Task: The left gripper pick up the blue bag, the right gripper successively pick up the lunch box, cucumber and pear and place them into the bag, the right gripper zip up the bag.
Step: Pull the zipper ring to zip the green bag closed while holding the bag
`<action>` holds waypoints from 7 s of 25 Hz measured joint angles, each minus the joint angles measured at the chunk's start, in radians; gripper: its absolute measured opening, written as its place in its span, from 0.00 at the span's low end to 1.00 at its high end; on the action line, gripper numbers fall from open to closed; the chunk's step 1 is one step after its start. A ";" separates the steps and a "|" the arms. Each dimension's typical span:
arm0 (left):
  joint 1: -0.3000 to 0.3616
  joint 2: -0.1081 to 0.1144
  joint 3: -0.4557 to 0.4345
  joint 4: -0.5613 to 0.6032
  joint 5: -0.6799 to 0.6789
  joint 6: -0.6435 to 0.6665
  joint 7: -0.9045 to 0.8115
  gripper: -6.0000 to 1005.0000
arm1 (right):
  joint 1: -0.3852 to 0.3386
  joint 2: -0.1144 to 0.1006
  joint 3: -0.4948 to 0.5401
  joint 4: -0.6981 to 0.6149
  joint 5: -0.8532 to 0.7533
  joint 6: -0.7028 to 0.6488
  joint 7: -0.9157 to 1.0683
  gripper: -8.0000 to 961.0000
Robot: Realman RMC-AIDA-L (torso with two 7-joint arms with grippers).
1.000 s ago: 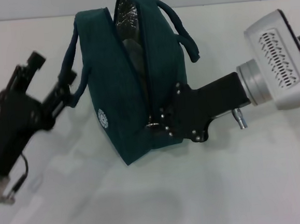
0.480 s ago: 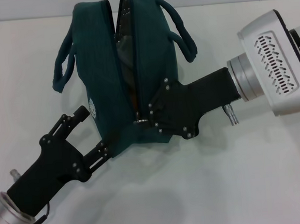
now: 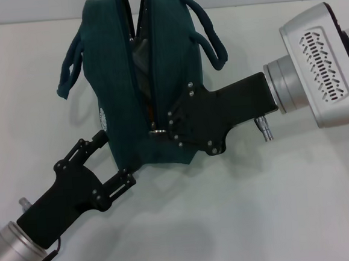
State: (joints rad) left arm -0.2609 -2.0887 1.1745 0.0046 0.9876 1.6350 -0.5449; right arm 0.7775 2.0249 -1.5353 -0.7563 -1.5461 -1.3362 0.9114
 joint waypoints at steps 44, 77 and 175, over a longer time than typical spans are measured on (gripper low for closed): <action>-0.104 -0.007 -0.001 0.029 0.001 -0.131 0.200 0.08 | -0.131 -0.005 0.089 -0.012 0.087 0.005 0.051 0.13; -0.117 -0.014 0.004 0.047 0.122 0.017 0.221 0.07 | -0.267 0.002 -0.005 0.036 0.105 0.013 0.320 0.37; -0.117 -0.018 0.017 0.010 0.041 -0.079 0.371 0.12 | -0.336 0.003 -0.099 0.128 0.774 -0.080 -0.414 0.03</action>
State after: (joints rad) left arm -0.3777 -2.1071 1.1918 0.0142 1.0289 1.5556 -0.1735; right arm 0.4411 2.0279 -1.6342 -0.6288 -0.7723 -1.4158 0.4969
